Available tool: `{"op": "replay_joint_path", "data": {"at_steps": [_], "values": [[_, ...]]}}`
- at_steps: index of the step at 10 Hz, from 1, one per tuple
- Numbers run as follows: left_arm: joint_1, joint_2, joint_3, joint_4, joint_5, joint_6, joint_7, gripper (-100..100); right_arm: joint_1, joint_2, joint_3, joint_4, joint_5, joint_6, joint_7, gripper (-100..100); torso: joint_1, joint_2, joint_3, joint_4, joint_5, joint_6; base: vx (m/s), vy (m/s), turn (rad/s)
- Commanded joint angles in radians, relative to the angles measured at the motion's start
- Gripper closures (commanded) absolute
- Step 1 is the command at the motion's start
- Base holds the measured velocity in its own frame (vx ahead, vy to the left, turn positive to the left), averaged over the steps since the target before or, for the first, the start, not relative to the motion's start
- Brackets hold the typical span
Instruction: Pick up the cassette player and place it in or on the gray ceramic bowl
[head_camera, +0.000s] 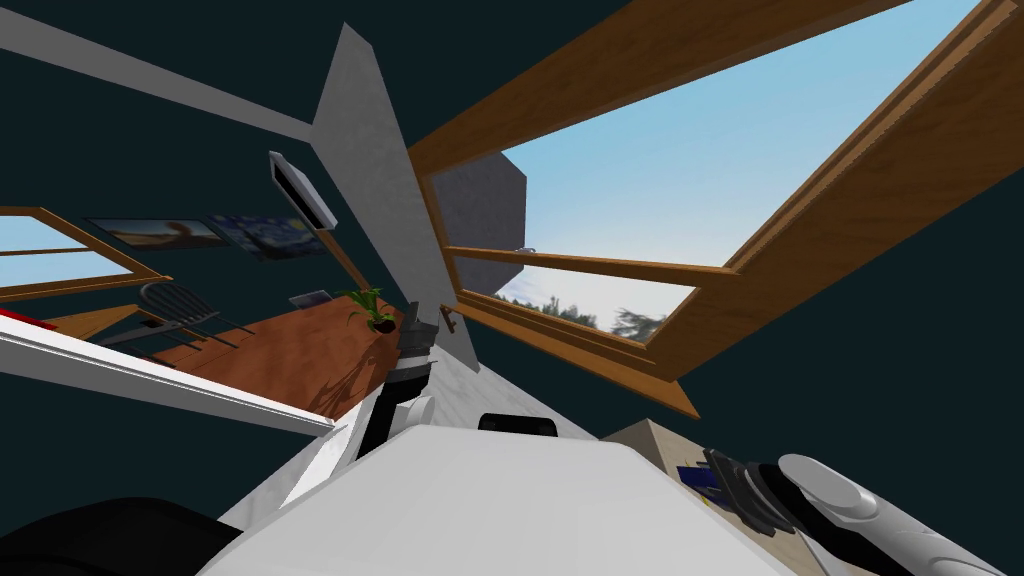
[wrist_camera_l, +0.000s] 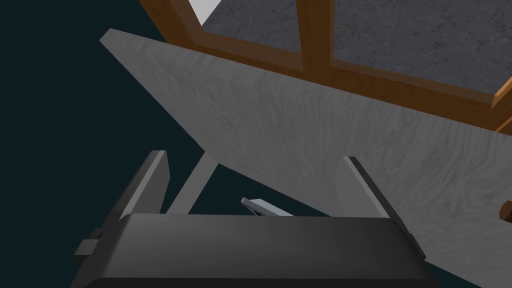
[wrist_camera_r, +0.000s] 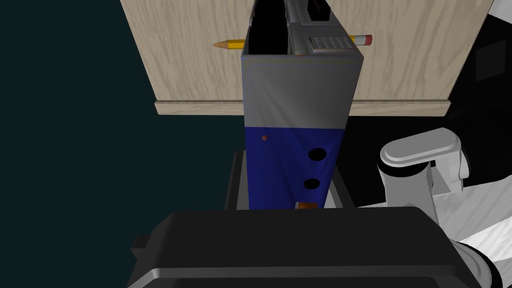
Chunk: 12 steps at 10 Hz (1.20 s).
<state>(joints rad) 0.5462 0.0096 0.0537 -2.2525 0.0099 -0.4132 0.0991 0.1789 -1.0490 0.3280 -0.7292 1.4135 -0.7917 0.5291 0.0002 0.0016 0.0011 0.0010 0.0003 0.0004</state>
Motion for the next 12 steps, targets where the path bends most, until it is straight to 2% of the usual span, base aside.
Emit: {"op": "replay_joint_path", "data": {"at_steps": [1, 2, 3, 6, 7, 8, 9, 10, 12], "values": [[0.000, 0.000, 0.000, 0.000, 0.000, 0.000, 0.000, 0, 0.000, 0.000, 0.000, 0.000, 0.000, 0.000, 0.000, 100, 0.000, 0.000, 0.000, 0.000, 0.000, 0.000, 0.000, 0.000, 0.000], [0.000, 0.000, 0.000, 0.000, 0.000, 0.000, 0.000, 0, 0.000, 0.000, 0.000, 0.000, 0.000, 0.000, 0.000, 0, 0.000, 0.000, 0.000, 0.000, 0.000, 0.000, 0.000, 0.000, 0.000], [0.000, 0.000, 0.000, 0.000, 0.000, 0.000, 0.000, 0, -0.016, -0.019, -0.012, 0.014, -0.002, -0.029, 0.014, 100, 0.000, 0.000, 0.000, 0.000, 0.000, 0.000, -0.011, 0.033, -0.062], [0.000, 0.000, 0.000, 0.000, 0.000, 0.000, 0.000, 0, -0.023, -0.014, -0.011, 0.026, -0.002, -0.031, 0.024, 100, 0.002, 0.001, 0.001, 0.001, 0.001, -0.001, -0.007, 0.026, -0.017], [0.000, 0.000, 0.000, 0.000, 0.000, 0.000, 0.000, 0, -0.022, -0.014, -0.011, 0.024, -0.002, -0.031, 0.020, 0, 0.001, 0.000, 0.001, 0.001, 0.001, 0.000, 0.000, 0.000, 0.000], [0.000, 0.000, 0.000, 0.000, 0.000, 0.000, 0.000, 0, -0.020, -0.045, -0.032, 0.042, -0.011, -0.065, 0.019, 100, 0.001, 0.000, 0.000, 0.001, 0.001, 0.000, -0.061, -0.020, 0.166], [0.000, 0.000, 0.000, 0.000, 0.000, 0.000, 0.000, 0, -0.019, -0.062, -0.046, 0.054, -0.017, -0.084, 0.018, 100, -0.001, 0.003, 0.002, 0.001, 0.002, -0.001, -0.136, -0.042, 0.234], [0.000, 0.000, 0.000, 0.000, 0.000, 0.000, 0.000, 0, -0.019, -0.062, -0.046, 0.054, -0.017, -0.084, 0.018, 100, -0.001, 0.007, 0.004, 0.002, 0.002, -0.001, -0.110, -0.027, 0.072], [0.000, 0.000, 0.000, 0.000, 0.000, 0.000, 0.000, 0, -0.017, -0.101, -0.080, 0.082, -0.033, -0.128, 0.015, 100, 0.000, 0.006, 0.003, 0.001, 0.002, 0.001, -0.121, -0.018, 0.129]]}}
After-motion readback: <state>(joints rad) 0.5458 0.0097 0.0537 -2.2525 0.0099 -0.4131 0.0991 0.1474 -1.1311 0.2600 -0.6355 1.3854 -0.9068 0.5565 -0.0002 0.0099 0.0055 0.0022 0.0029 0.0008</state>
